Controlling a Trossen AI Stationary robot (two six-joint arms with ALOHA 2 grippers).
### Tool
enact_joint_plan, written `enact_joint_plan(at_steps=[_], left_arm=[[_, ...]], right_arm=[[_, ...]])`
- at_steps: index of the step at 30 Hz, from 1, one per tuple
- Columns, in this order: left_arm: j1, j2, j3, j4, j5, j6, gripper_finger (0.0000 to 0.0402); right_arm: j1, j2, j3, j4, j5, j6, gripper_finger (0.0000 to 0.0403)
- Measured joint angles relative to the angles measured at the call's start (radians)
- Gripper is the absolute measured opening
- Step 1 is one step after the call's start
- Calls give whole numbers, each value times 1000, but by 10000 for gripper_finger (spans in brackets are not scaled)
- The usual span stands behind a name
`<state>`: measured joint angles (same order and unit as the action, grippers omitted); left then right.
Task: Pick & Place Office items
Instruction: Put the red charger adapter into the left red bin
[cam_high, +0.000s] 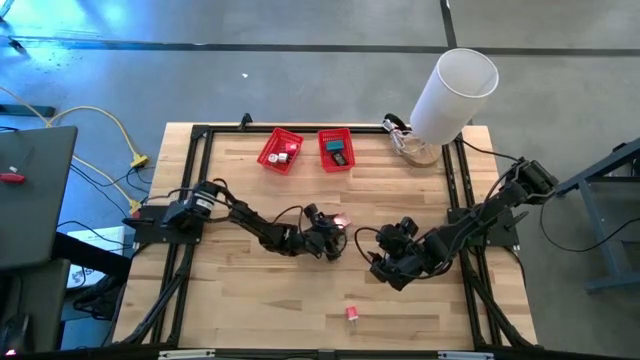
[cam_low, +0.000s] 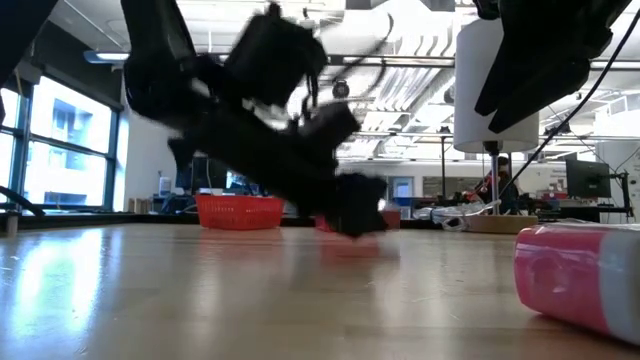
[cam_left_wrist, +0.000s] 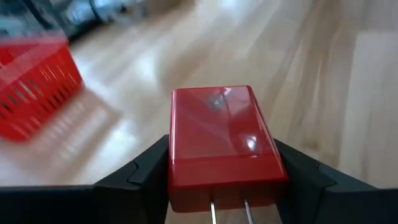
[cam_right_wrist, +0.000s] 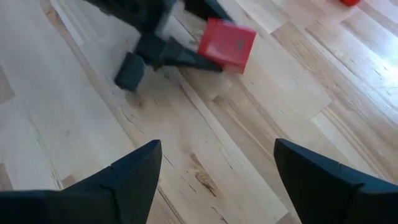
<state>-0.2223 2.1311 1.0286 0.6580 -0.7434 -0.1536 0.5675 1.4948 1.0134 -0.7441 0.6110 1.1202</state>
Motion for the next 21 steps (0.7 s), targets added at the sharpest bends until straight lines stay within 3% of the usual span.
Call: enact_joint_plan(at_steps=[4,10,21], left_arm=[[-23,-96,2,-54,-24,69,202],[-2,-277,3,-283,-18,65,202],[204,-500,3,-692,28,-137,202]], right_arm=[[8,0,0,0,0,0,298],[23,0,0,0,0,0,298],[30,0,0,1,0,10,298]])
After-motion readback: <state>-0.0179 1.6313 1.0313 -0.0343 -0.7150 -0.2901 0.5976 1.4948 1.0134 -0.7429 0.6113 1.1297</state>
